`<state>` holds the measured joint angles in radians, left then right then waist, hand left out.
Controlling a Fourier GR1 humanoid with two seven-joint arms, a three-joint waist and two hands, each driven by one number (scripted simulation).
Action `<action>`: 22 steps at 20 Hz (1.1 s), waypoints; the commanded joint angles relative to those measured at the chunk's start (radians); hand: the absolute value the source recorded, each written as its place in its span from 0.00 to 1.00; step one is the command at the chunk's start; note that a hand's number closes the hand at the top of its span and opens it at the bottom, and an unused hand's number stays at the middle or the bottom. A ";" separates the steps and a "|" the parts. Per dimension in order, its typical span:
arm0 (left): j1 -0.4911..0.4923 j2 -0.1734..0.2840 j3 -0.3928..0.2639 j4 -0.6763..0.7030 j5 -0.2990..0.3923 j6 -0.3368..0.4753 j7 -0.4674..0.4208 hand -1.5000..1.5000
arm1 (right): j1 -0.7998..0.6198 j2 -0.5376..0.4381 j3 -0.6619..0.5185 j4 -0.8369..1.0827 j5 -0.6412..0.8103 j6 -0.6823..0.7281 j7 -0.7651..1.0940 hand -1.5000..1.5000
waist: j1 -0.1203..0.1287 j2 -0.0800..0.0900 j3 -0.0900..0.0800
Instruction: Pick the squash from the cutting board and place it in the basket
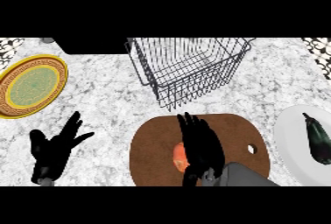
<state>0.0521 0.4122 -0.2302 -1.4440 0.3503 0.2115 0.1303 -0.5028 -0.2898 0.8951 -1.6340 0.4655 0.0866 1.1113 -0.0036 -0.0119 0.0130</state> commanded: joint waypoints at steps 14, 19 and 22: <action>0.041 -0.007 -0.002 0.071 -0.038 -0.008 0.072 0.50 | 0.035 0.033 0.029 0.063 0.175 0.077 -0.022 1.00 | 0.002 0.012 -0.014; 0.066 -0.027 -0.017 0.082 -0.038 -0.036 0.050 0.50 | 0.019 0.078 0.055 0.065 0.217 0.097 -0.055 1.00 | 0.006 0.012 -0.014; 0.026 -0.025 -0.008 0.098 -0.047 -0.016 0.076 0.50 | -0.034 0.224 0.201 0.089 0.258 0.134 -0.085 1.00 | 0.016 0.015 -0.015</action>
<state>0.0493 0.3953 -0.2115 -1.4482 0.3273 0.1933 0.1726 -0.5045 -0.1750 0.9884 -1.5561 0.6944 0.1568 1.0127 0.0027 -0.0134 0.0097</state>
